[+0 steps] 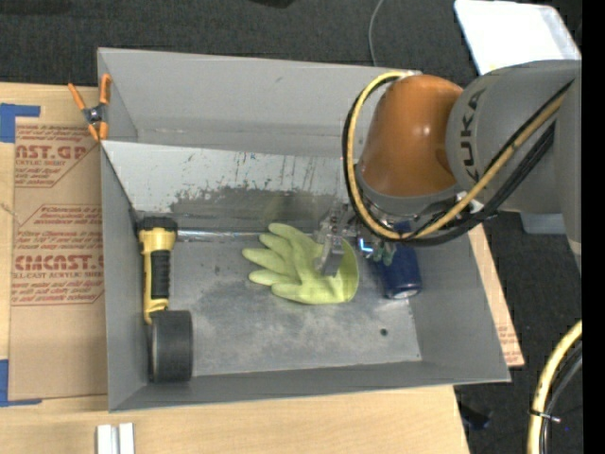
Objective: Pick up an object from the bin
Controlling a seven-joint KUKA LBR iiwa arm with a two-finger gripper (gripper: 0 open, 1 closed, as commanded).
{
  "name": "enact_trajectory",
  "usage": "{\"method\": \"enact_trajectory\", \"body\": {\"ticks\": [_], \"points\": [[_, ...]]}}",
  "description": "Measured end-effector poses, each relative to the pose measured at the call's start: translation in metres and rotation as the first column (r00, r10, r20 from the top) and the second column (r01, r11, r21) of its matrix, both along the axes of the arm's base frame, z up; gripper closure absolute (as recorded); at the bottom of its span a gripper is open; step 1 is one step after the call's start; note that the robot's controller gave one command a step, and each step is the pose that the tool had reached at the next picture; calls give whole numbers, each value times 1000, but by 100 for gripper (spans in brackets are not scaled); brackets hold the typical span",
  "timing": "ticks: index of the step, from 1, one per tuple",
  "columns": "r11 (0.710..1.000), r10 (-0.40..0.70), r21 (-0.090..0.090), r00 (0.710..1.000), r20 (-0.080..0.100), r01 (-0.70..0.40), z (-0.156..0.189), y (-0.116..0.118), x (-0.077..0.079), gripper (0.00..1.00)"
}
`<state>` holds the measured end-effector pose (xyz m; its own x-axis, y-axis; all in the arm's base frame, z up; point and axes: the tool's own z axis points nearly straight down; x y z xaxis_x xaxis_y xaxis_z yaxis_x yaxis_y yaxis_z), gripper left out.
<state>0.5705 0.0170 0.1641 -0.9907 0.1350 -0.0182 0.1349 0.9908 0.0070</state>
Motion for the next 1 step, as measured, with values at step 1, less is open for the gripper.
{"method": "enact_trajectory", "body": {"ticks": [1], "points": [[1000,6,1,1000,-4,-6,47,2,-2,100]]}}
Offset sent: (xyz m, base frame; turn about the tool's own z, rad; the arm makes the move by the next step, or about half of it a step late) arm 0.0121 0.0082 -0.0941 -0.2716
